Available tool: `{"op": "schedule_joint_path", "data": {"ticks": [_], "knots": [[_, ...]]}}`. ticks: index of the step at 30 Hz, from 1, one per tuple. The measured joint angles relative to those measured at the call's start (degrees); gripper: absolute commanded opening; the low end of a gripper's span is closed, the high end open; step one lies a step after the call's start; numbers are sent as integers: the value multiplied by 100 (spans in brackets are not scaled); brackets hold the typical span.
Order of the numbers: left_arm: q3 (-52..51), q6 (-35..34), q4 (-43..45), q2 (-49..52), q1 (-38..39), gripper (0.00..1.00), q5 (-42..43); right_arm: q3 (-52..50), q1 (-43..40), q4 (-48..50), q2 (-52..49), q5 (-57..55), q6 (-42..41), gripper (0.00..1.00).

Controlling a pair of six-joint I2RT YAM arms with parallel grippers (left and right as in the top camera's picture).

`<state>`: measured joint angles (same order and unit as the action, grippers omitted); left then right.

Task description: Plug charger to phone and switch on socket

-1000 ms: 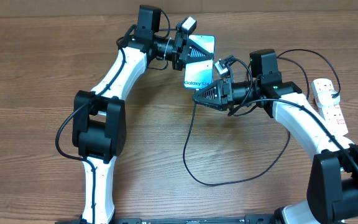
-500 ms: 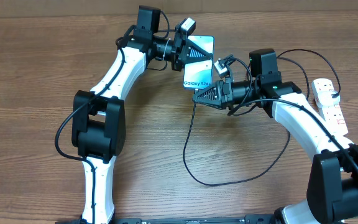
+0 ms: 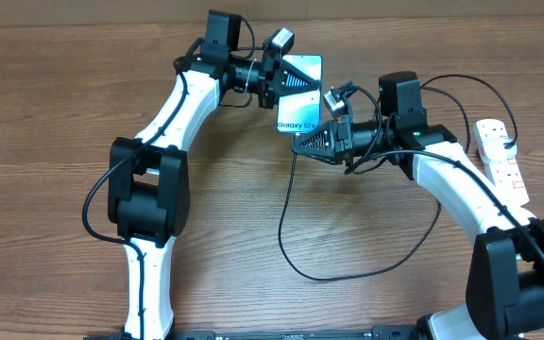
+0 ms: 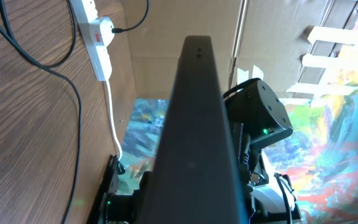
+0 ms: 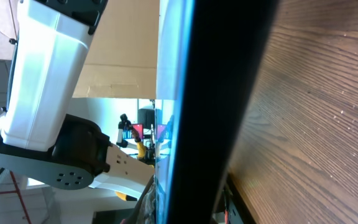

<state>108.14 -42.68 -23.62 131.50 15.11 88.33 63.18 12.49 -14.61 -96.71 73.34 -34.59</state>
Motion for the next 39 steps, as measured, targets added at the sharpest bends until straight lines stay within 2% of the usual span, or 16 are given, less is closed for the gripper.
{"op": "schedule_joint_path", "data": {"ticks": [39], "knots": [[61,-59,-92,-2,-87,4,-46,-63,22,732,-33,-13,-785,4]]}}
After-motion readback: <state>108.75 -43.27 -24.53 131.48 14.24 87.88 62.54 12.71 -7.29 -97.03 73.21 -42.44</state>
